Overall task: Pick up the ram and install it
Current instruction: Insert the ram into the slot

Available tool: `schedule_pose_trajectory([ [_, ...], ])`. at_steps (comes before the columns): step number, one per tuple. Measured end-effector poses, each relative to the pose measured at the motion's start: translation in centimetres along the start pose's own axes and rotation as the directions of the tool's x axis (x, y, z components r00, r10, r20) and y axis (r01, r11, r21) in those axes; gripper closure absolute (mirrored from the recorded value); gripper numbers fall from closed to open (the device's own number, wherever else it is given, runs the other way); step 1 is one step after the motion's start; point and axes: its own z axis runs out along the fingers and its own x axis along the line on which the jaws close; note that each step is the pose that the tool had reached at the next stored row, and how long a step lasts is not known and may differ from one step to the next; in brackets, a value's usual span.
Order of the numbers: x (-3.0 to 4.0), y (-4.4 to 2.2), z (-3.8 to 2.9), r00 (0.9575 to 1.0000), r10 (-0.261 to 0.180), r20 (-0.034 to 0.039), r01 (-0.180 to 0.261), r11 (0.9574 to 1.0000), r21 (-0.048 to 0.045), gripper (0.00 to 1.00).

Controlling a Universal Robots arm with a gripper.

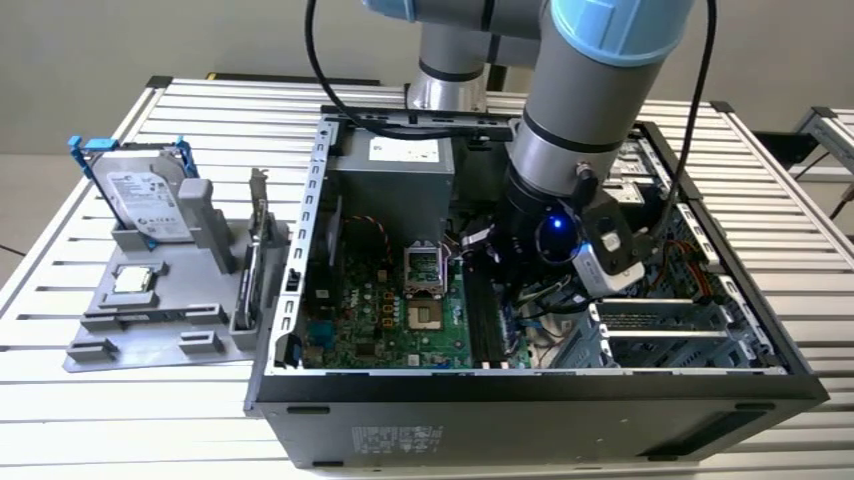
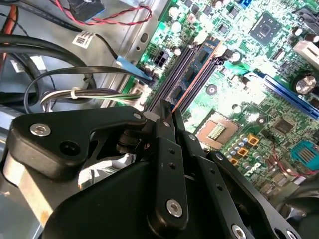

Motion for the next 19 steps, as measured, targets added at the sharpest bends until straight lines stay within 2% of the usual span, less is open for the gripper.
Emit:
schedule_pose_trajectory([
  [10,0.26,0.21,0.8,1.0,0.0,0.0002,0.0,1.0,0.0001,1.0],
  [19,0.26,0.79,1.49,1.0,0.0,0.0003,0.0,1.0,-0.0002,1.0],
])
